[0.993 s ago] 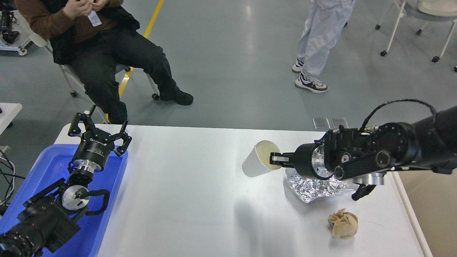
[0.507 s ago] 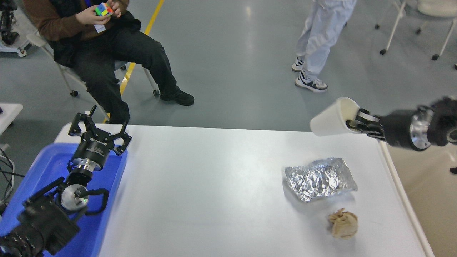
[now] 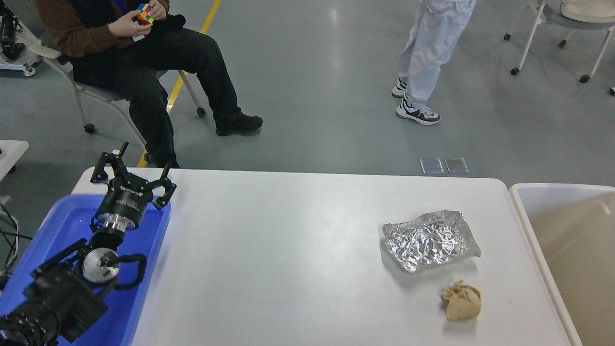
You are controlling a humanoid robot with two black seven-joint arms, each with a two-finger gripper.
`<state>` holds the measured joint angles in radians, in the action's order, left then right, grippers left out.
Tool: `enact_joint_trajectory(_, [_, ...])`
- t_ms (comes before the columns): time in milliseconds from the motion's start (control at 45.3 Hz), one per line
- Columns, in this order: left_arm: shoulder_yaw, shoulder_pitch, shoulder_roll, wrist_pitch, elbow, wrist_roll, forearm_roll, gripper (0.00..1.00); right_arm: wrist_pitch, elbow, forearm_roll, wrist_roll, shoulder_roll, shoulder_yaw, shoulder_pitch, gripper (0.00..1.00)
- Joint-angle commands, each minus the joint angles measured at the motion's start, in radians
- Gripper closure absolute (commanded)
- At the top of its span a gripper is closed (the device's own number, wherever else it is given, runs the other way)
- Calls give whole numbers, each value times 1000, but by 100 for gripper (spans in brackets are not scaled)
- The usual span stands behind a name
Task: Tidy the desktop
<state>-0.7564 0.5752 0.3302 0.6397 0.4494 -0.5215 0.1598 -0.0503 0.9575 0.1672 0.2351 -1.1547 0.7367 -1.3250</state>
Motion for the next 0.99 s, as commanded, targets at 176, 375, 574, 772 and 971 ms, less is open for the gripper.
enact_joint_trajectory(176, [0, 0, 0, -2, 0, 0, 0, 0, 12, -948, 289, -128, 533, -546, 759, 100])
enact_joint_trajectory(375, [0, 0, 0, -2, 0, 0, 0, 0, -20, -1016, 209, -141, 670, -732, 777, 100])
enact_joint_trajectory(574, [0, 0, 0, -2, 0, 0, 1, 0, -25, -1013, 209, -145, 714, -786, 796, 100])
enact_joint_trajectory(772, [0, 0, 0, -3, 0, 0, 1, 0, -14, -1011, 209, -145, 737, -807, 800, 100])
enact_joint_trajectory(971, [0, 0, 0, -3, 0, -2, 1, 0, -14, -1011, 210, -143, 762, -818, 799, 25])
